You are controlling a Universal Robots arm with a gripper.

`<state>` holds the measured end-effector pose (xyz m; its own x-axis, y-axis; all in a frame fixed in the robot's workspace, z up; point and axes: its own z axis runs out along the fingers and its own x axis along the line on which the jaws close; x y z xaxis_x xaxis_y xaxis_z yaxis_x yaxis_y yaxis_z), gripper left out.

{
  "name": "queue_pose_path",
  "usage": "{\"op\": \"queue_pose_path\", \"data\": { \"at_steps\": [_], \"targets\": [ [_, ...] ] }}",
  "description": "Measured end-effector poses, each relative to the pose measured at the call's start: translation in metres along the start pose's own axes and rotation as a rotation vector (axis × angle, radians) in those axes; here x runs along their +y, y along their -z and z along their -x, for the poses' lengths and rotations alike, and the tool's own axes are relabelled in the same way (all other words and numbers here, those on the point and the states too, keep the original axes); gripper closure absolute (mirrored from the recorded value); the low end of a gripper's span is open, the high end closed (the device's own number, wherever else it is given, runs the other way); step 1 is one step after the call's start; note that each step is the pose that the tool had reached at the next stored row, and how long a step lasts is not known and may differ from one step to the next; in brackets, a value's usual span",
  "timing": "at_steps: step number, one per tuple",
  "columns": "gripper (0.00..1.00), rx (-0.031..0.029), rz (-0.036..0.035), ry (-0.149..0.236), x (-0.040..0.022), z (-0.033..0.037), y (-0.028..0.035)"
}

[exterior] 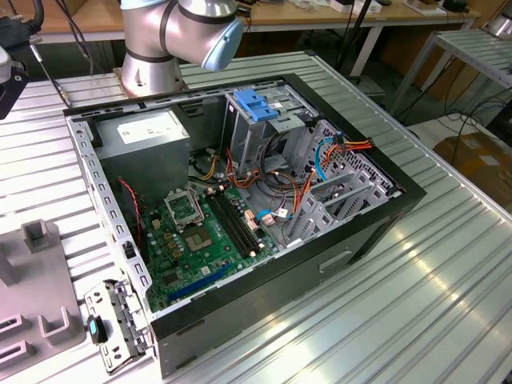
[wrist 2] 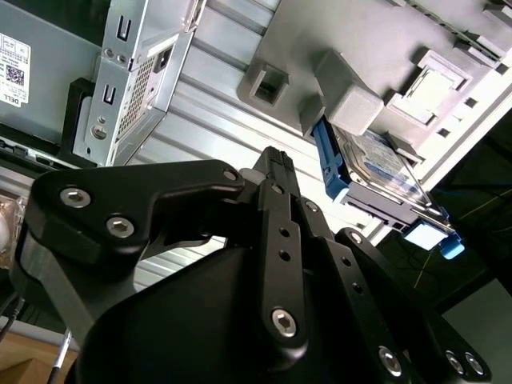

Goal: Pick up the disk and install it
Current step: 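Reach for the disk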

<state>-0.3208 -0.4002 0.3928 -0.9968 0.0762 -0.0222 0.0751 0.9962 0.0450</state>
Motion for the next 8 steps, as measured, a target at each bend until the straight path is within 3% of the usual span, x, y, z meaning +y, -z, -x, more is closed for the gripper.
{"op": "queue_pose_path", "data": {
  "at_steps": [8],
  "targets": [
    [0.89,0.0,0.0,0.0,-0.0008,-0.0104,0.0002]
  ]
}}
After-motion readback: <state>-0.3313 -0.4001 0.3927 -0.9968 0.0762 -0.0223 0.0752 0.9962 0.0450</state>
